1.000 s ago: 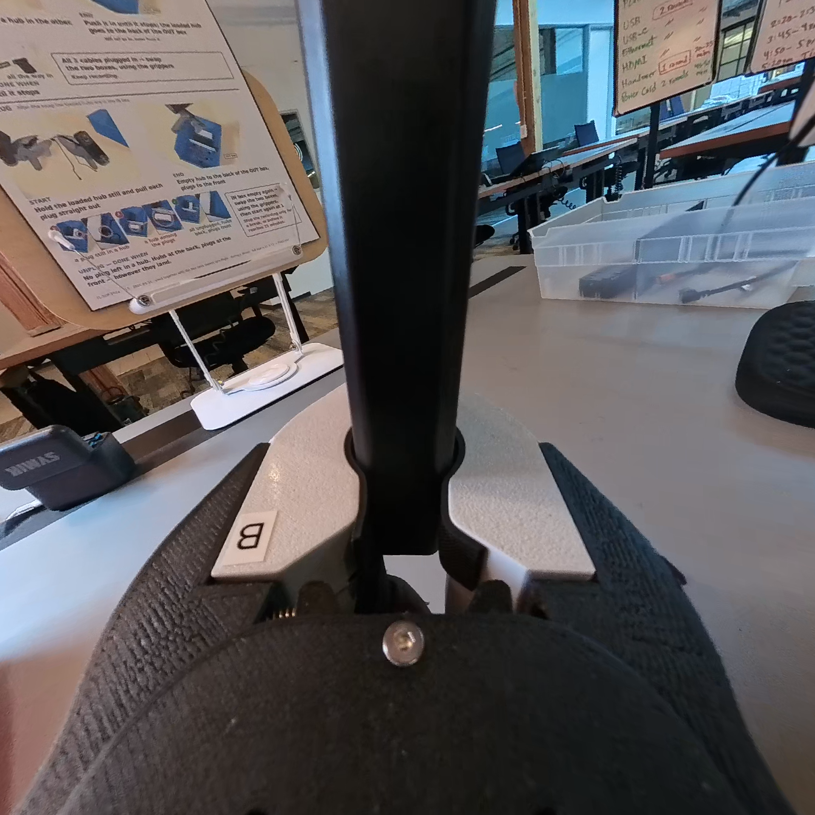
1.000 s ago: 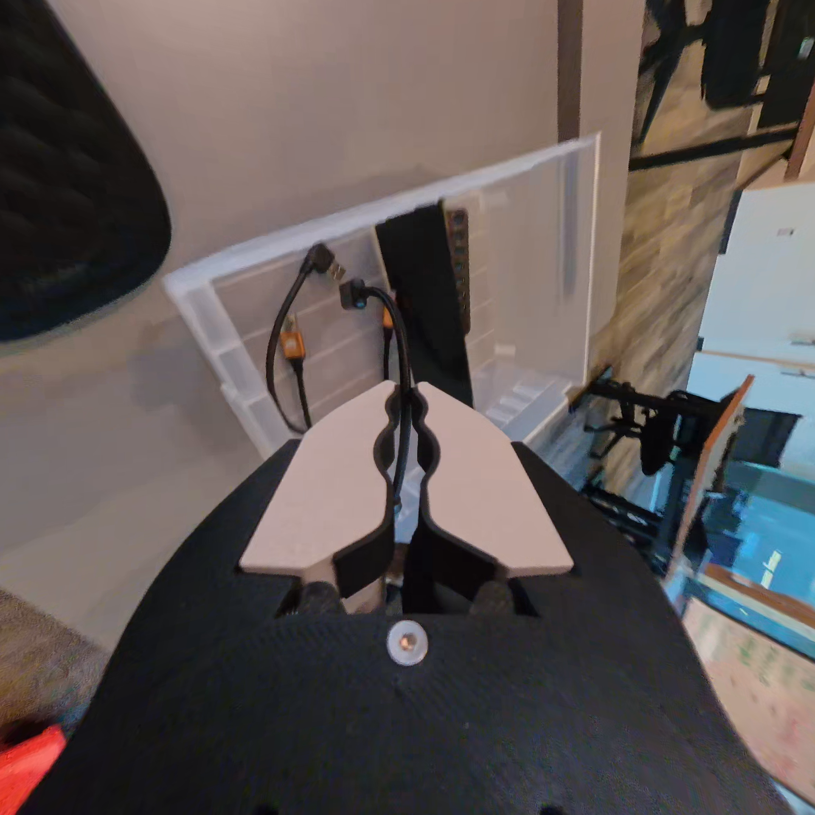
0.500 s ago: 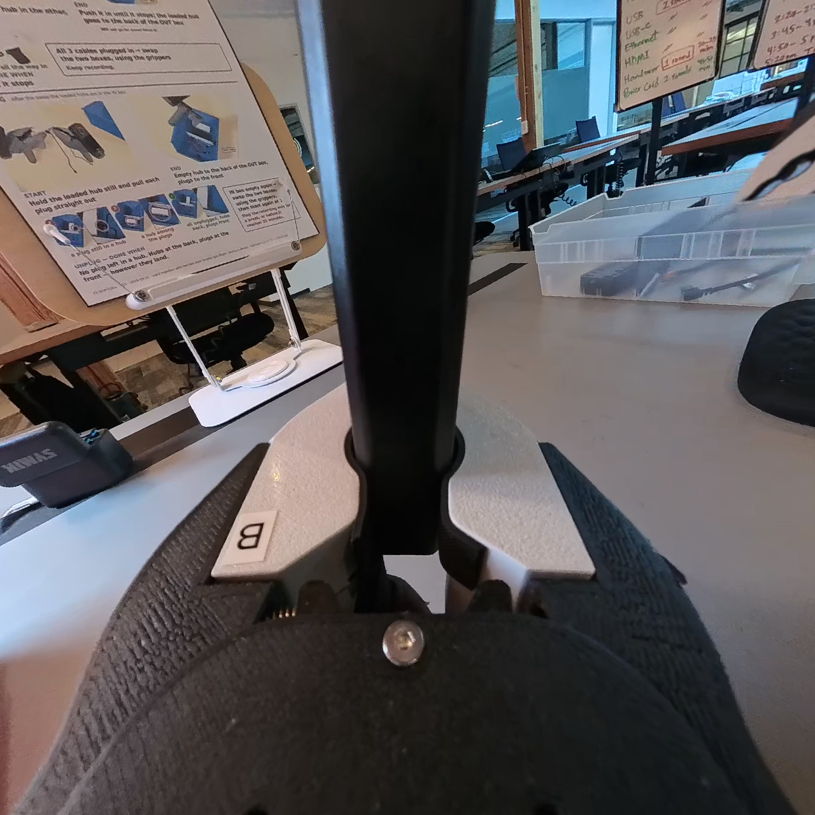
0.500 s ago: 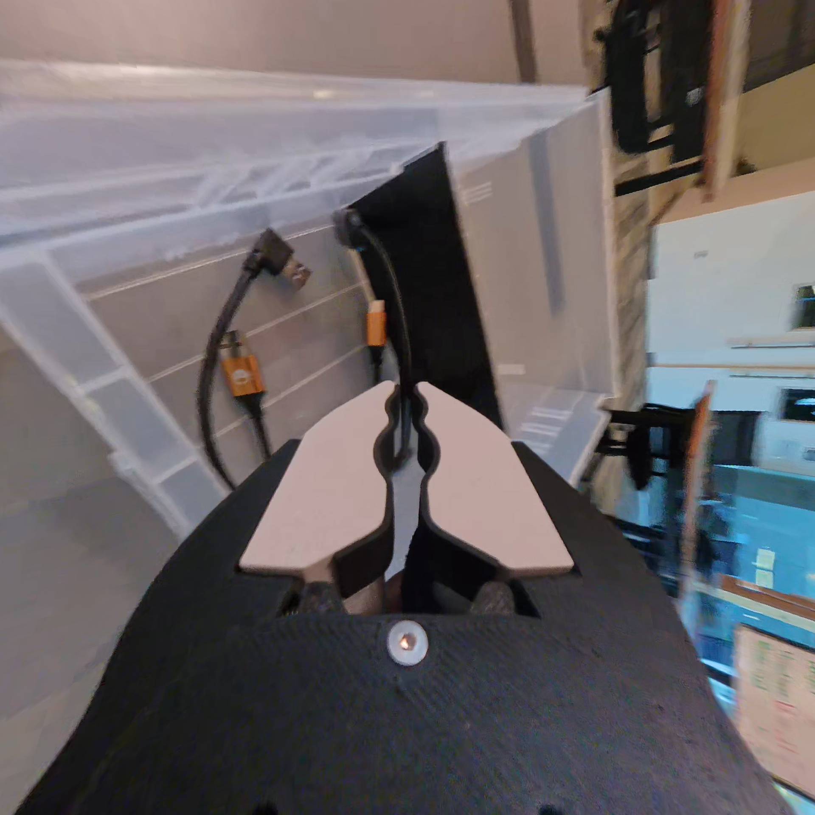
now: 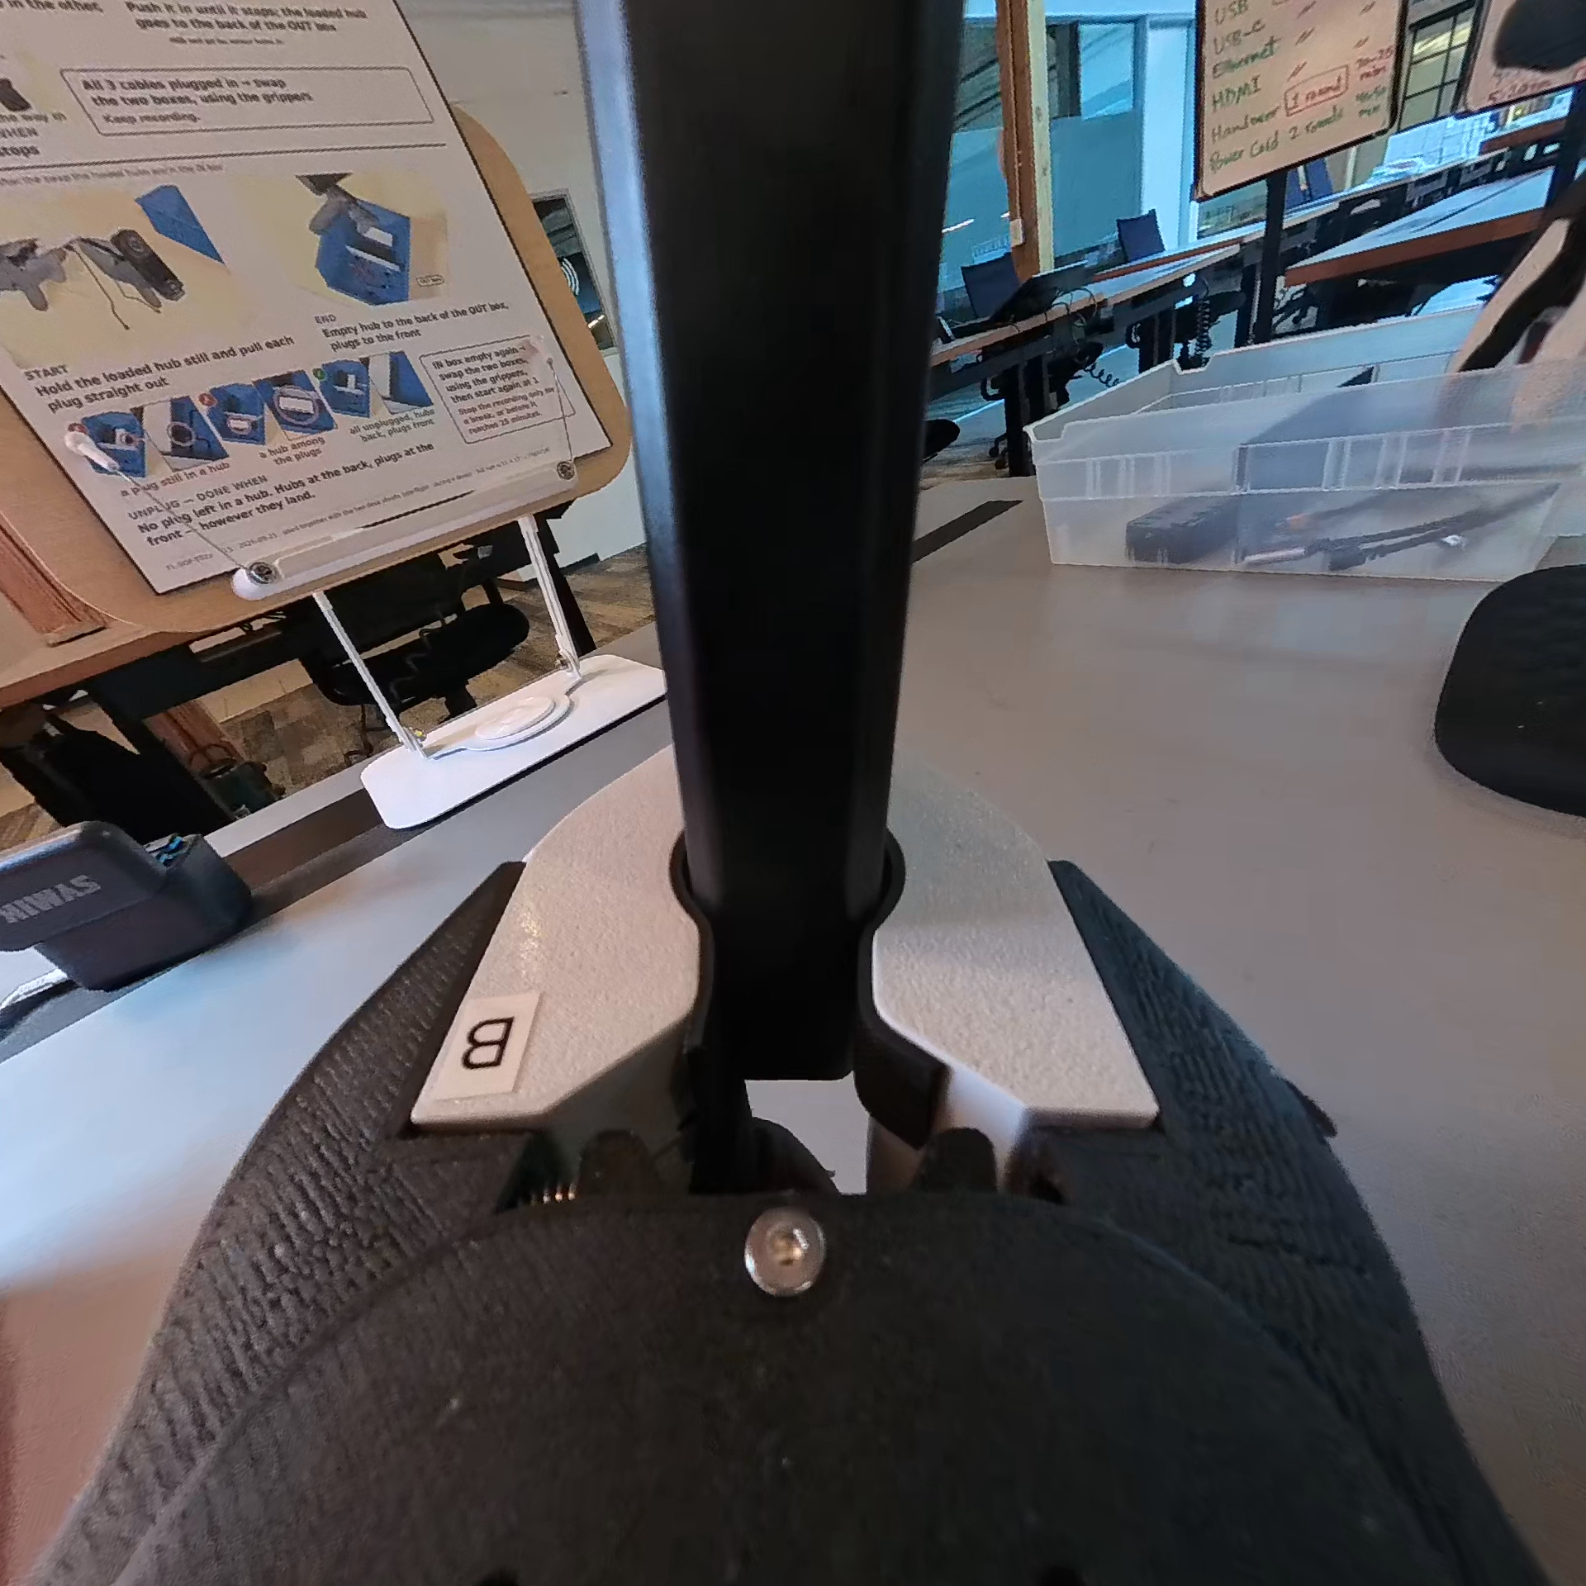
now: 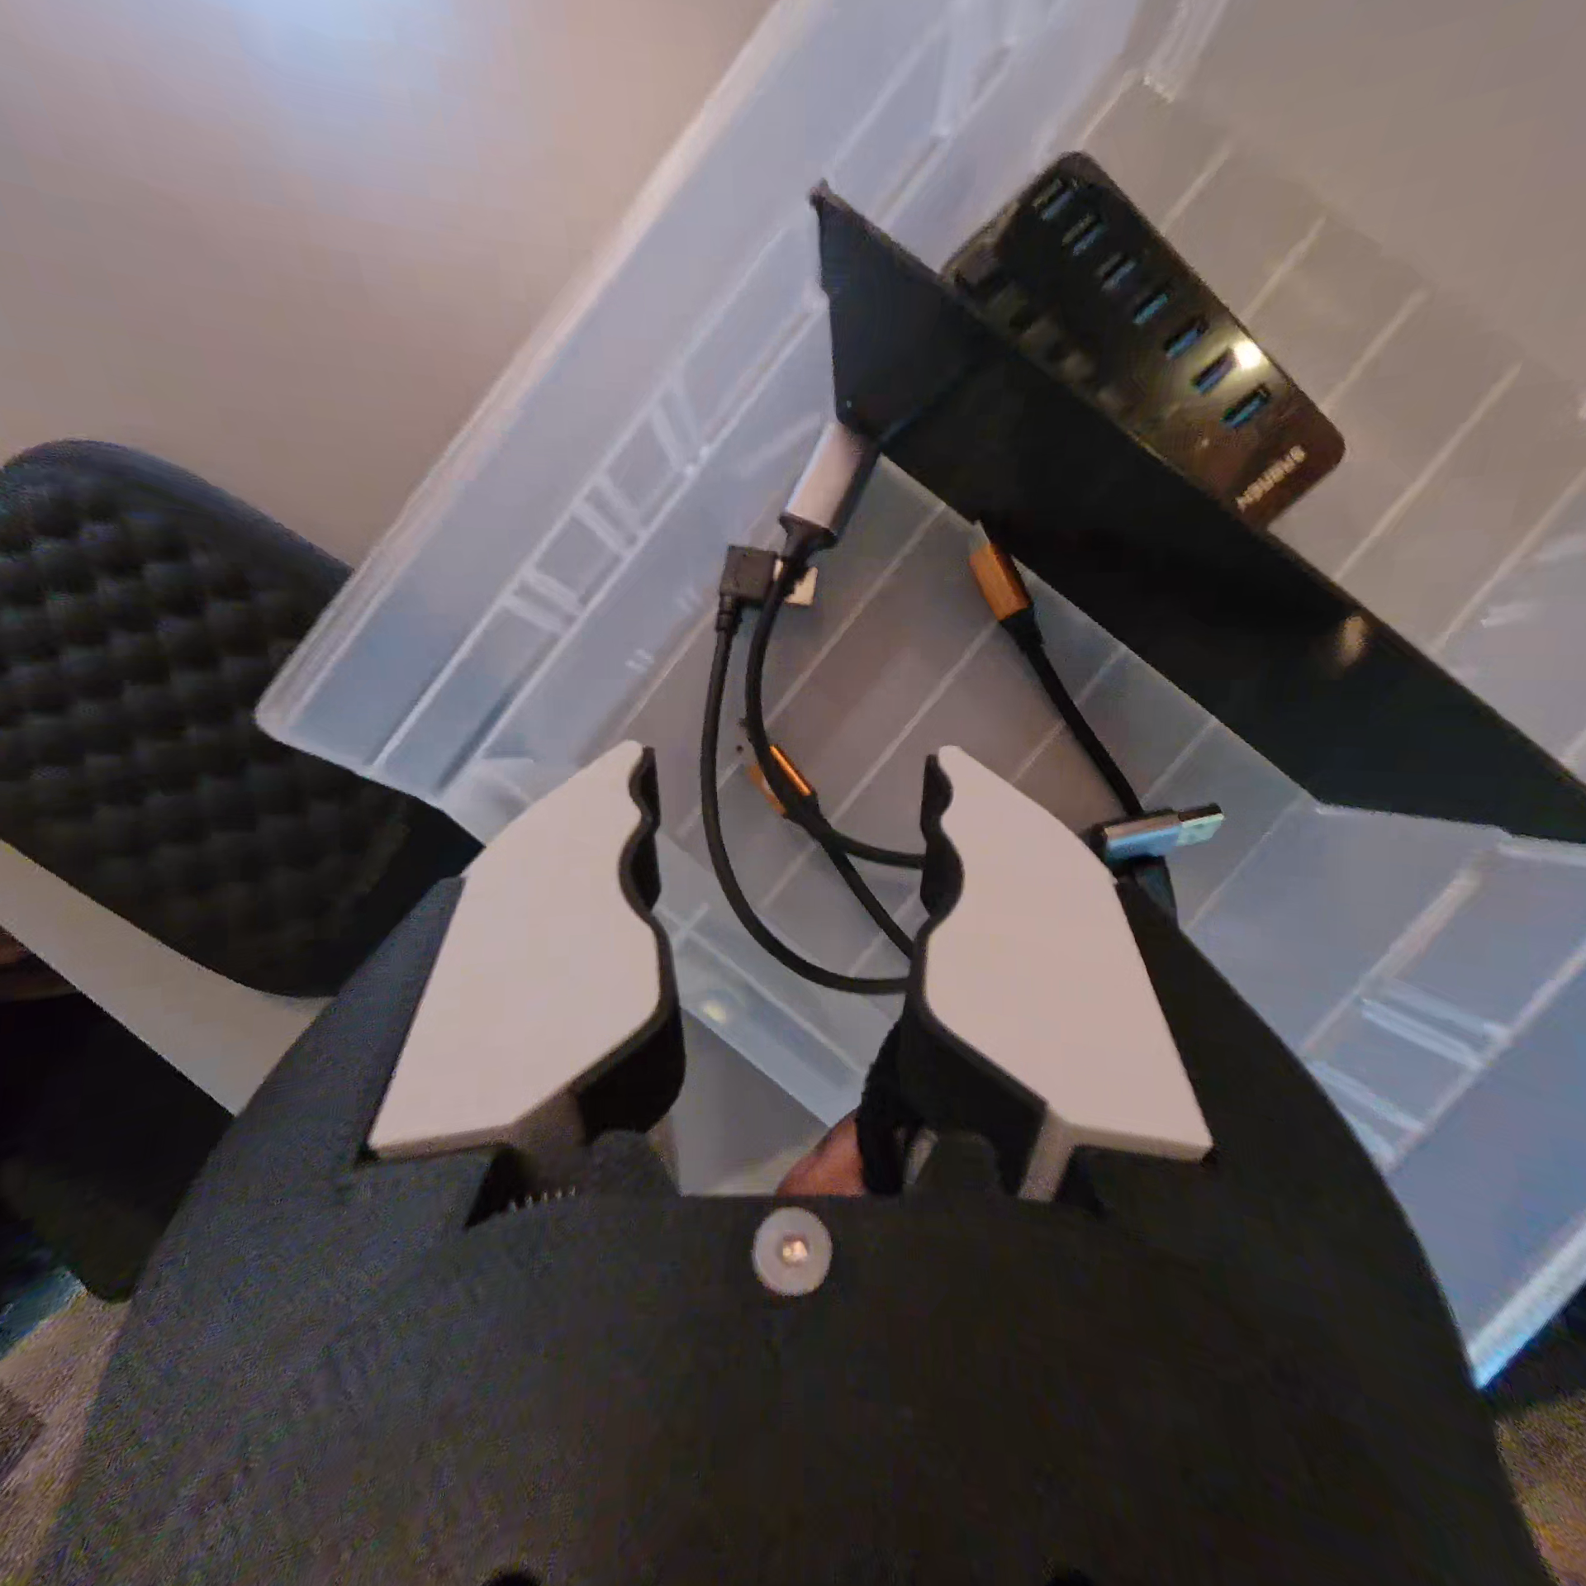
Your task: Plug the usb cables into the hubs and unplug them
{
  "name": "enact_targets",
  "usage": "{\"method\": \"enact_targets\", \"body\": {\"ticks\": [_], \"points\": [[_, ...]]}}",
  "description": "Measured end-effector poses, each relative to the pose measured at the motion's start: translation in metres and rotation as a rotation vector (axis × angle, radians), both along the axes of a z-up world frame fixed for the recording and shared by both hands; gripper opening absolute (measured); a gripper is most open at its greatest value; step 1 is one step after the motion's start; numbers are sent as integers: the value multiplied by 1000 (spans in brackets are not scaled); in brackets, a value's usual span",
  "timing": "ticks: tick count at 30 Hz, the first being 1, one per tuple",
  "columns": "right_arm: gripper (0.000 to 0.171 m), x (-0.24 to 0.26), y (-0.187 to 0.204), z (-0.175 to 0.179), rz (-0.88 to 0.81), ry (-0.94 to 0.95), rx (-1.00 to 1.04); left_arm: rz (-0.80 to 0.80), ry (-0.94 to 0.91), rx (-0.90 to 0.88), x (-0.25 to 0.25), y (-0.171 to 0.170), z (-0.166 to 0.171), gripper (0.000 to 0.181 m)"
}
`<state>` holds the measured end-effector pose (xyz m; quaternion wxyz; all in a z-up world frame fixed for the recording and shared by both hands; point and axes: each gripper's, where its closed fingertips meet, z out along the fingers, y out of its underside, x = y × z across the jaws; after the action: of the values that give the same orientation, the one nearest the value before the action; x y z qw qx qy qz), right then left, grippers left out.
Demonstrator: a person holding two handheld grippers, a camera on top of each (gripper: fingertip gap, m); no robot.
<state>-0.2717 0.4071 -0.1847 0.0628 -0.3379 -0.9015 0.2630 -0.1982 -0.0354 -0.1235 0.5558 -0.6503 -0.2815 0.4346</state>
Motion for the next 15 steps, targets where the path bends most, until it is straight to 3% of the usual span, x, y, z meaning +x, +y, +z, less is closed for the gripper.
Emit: {"method": "enact_targets", "body": {"ticks": [3,6,10,13,15], "points": [[55,5,18,-12,-23,-48,134,-2,2,-6,0,1,0,31],[28,11,21,-25,-3,-92,197,-6,2,-8,1,3,0,31],[24,8,28,-53,-6,-143,343,-9,1,-9,1,3,-1,31],[21,2,28,-40,-17,-84,378,-17,-4,2,2,3,-1,31],[24,-5,24,-13,-79,20,340,-27,-11,17,2,4,0,31]]}}
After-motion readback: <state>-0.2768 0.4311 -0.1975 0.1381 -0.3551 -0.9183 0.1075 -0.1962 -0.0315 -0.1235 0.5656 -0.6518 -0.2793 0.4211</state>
